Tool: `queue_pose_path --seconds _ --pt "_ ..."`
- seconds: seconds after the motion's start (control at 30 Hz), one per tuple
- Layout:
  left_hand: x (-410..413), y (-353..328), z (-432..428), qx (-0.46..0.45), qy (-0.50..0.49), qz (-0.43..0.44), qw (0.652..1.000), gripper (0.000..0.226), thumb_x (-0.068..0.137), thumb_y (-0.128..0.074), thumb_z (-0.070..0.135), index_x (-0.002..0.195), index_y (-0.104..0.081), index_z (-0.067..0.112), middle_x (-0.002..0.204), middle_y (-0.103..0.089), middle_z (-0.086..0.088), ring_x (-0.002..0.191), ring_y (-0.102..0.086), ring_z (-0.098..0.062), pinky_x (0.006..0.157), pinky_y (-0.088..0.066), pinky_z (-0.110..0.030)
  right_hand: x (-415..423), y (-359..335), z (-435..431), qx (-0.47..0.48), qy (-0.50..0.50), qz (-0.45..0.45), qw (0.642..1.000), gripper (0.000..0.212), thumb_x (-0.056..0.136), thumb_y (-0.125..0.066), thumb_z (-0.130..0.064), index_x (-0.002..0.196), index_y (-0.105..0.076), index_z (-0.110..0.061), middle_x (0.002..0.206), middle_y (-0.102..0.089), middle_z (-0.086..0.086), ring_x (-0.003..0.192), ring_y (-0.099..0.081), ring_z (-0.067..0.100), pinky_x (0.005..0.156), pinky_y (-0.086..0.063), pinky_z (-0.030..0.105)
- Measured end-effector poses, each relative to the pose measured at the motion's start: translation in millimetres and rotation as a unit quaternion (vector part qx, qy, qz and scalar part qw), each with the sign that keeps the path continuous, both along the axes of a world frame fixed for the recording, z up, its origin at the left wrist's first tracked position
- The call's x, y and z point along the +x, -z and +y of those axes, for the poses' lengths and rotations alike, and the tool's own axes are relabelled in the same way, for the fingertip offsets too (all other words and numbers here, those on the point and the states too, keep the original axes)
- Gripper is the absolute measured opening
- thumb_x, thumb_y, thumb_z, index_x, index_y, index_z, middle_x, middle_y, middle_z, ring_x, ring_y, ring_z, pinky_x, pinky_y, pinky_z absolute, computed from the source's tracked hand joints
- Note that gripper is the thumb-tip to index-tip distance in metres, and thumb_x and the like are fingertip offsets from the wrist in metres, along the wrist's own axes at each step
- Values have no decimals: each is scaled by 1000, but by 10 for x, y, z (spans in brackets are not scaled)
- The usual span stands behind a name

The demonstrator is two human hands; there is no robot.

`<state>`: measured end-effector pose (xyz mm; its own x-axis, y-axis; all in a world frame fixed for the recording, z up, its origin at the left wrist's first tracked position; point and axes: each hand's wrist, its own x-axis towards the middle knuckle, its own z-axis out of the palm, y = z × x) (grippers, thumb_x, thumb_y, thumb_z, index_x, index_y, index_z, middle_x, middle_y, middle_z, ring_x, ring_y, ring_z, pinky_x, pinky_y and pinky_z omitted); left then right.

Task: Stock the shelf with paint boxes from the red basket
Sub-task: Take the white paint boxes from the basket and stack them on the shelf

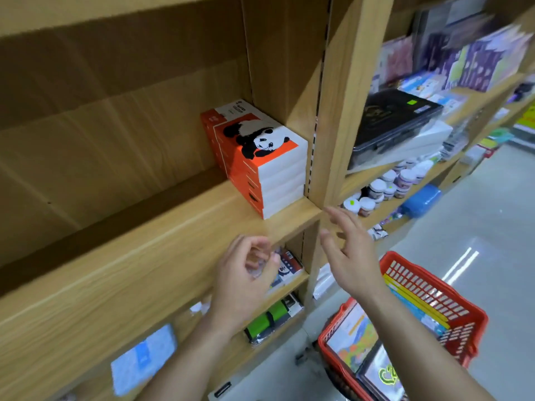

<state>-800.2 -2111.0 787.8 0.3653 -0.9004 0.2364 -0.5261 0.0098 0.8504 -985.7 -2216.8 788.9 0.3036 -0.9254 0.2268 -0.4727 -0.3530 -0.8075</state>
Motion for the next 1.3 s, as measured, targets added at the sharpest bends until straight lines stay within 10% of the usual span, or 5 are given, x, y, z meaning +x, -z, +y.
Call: queue_pose_path --seconds 0.33,0.5,0.9,1.1,1.3 --pt "-1210 1792 -451 302 207 -67 928 28 89 -74 25 116 -68 18 108 -68 2 94 -67 -16 72 -44 -11 -2287 1886 299 281 188 185 923 41 95 -68 -19 131 -63 -2 127 -69 19 111 -69 36 93 -53 40" --pt "-1556 2647 -894 334 203 -110 914 39 87 -73 31 123 -66 19 116 -67 -3 106 -66 -24 86 -51 -33 -2583 2882 337 372 192 193 887 47 96 -67 -23 136 -60 2 131 -67 27 122 -63 40 98 -48 41" --pt "-2585 4543 -1237 405 366 -67 835 56 88 -75 26 140 -57 11 135 -67 -8 110 -68 -27 98 -53 -40 -2311 4591 596 494 437 -78 748 37 88 -72 -21 121 -61 -10 116 -77 13 106 -73 31 83 -48 30" --pt "-2533 4868 -1252 395 392 -39 830 45 88 -73 25 132 -64 22 97 -67 23 84 -65 12 73 -48 -3 -2266 4904 558 508 462 -291 667 41 92 -67 -12 132 -61 -20 123 -76 12 116 -72 37 103 -54 56" --pt "-2520 4854 -1243 381 439 -25 814 56 90 -73 22 143 -58 33 99 -65 24 82 -63 17 71 -48 0 -2341 5049 578 500 431 -403 634 31 99 -65 -8 119 -61 -31 91 -84 -14 78 -80 5 57 -61 22"
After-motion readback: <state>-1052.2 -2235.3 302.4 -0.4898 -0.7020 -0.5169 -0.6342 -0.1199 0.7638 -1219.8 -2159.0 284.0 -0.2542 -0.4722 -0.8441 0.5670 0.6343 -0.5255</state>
